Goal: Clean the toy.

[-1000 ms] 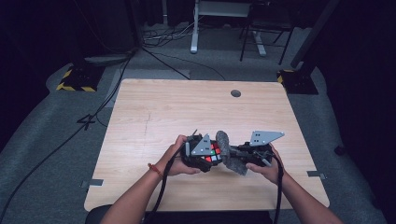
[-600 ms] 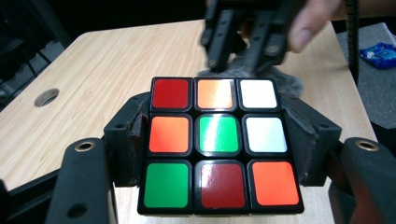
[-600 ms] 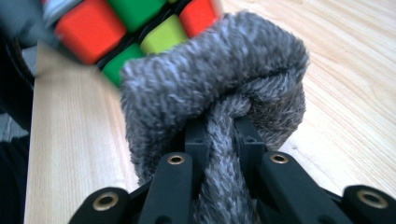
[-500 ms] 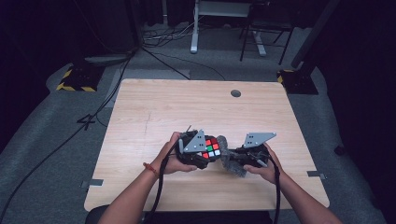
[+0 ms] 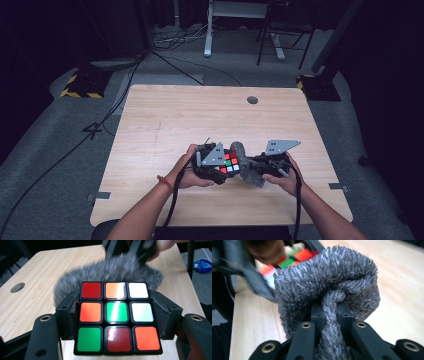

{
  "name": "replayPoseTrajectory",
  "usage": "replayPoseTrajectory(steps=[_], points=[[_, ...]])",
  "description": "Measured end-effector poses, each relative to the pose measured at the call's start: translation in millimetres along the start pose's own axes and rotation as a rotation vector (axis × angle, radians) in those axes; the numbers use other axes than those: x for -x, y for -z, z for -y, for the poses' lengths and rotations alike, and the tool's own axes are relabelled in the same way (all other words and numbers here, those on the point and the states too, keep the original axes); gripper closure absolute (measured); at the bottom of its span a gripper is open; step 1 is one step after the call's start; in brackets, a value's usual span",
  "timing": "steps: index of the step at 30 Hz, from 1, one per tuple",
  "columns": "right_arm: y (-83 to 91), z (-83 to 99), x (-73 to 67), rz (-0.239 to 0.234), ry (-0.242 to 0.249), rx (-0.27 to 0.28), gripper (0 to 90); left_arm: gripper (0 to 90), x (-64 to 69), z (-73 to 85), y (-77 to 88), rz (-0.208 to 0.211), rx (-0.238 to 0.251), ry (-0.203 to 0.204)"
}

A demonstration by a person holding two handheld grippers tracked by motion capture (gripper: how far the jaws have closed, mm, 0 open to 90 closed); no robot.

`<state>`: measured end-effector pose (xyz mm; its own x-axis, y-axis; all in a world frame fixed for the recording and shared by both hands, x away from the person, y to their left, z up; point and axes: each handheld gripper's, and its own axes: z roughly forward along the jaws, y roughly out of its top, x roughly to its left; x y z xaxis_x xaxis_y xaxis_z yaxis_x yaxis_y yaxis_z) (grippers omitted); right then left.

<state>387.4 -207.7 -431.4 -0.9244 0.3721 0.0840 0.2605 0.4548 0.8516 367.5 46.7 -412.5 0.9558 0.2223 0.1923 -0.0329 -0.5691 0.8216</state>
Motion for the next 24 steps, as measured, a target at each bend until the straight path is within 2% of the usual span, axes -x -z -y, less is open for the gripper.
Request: replayPoseTrajectory(steps=[1, 2, 3, 5, 8, 11, 12, 14, 16, 17, 19, 22, 24], points=[[-2.1, 3.2, 3.8, -0.023, -0.015, -0.011, 80.1, 33.9, 0.3, 0.1, 0.3, 0.0, -0.002, -0.006], [-3.4, 5.0, 5.6, -0.016, -0.017, -0.022, 80.1, 33.9, 0.8, 0.6, -0.3, 0.002, -0.005, -0.003], [-3.1, 5.3, 5.5, -0.022, -0.017, -0.011, 80.1, 33.9, 1.0, 1.0, -2.1, -0.002, -0.023, -0.012], [0.2, 0.6, -0.4, -0.024, 0.015, 0.018, 80.1, 33.8, 2.7, 1.9, -5.8, -0.012, -0.046, -0.019], [5.7, -5.5, -10.4, -0.002, 0.053, 0.042, 80.2, 33.8, 1.4, 1.9, -5.7, 0.003, -0.036, -0.012], [8.7, -4.9, -7.9, -0.023, 0.032, 0.073, 80.2, 33.9, 0.8, -0.3, -0.1, 0.004, 0.004, -0.002], [8.4, -5.4, -7.0, -0.022, 0.031, 0.065, 80.2, 33.9, 0.9, -1.3, 2.5, 0.006, 0.021, -0.004], [4.5, -4.3, -5.2, 0.007, 0.042, 0.011, 80.2, 33.9, 0.4, -3.8, 6.8, 0.007, 0.044, 0.002], [-2.8, 1.8, -0.3, 0.019, 0.021, -0.04, 80.1, 33.9, 0.2, -5.7, 10.4, -0.003, 0.067, -0.001], [-8.1, 6.0, 3.7, 0.005, 0.008, -0.076, 80.0, 33.9, 0.4, -6.1, 11.2, -0.002, 0.074, 0.003], [-12.6, 8.7, 5.8, -0.012, -0.002, -0.11, 80.0, 33.9, 0.8, -6.7, 12.7, -0.002, 0.088, 0.001], [-14.9, 10.4, 7.4, -0.064, -0.03, -0.087, 80.0, 33.8, 0.7, -5.3, 10.9, 0.008, 0.094, -0.002], [-12.8, 9.5, 7.4, -0.104, -0.039, -0.048, 80.0, 33.7, -1.1, -2.9, 9.0, 0.019, 0.089, 0.007]])
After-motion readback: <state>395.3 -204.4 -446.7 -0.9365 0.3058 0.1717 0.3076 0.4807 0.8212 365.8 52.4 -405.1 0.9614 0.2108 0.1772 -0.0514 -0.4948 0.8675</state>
